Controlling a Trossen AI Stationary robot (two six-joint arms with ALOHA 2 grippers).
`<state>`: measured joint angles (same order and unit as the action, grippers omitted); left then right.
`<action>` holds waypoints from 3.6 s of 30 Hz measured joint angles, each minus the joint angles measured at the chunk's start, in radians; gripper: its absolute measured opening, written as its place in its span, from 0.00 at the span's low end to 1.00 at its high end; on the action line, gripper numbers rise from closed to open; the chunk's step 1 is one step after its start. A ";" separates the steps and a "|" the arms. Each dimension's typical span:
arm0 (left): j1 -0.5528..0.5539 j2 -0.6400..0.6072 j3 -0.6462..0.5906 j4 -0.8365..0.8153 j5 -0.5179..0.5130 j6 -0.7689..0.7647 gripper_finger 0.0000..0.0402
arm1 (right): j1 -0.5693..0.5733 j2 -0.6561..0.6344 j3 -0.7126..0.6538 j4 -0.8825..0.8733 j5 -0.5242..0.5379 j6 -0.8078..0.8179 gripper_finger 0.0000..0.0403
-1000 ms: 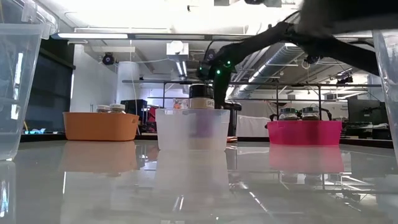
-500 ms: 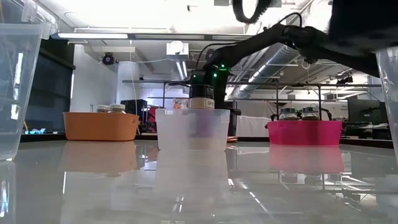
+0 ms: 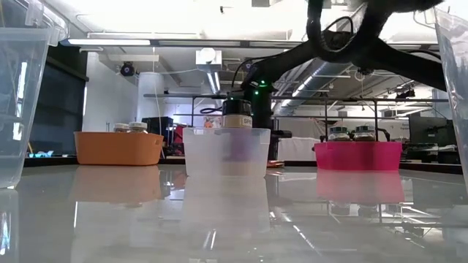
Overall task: Sort spices by type
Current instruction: Put the orange seasoning bag into the left transparent bin
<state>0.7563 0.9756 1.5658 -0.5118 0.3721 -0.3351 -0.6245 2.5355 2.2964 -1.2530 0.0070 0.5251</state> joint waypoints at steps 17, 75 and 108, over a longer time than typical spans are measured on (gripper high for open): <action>0.000 0.000 0.000 -0.066 0.000 0.064 0.00 | 0.106 0.000 -0.003 -0.154 -0.080 -0.084 0.38; 0.001 0.098 0.001 -0.089 -0.117 0.208 0.00 | 0.601 -0.721 -1.158 0.146 -0.181 -0.334 0.38; 0.000 0.098 0.001 -0.097 -0.117 0.259 0.00 | 0.762 -0.606 -1.043 0.355 -0.084 -0.500 0.38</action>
<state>0.7568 1.0737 1.5665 -0.6086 0.2554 -0.0761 0.1371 1.9290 1.2539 -0.8984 -0.0774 0.0252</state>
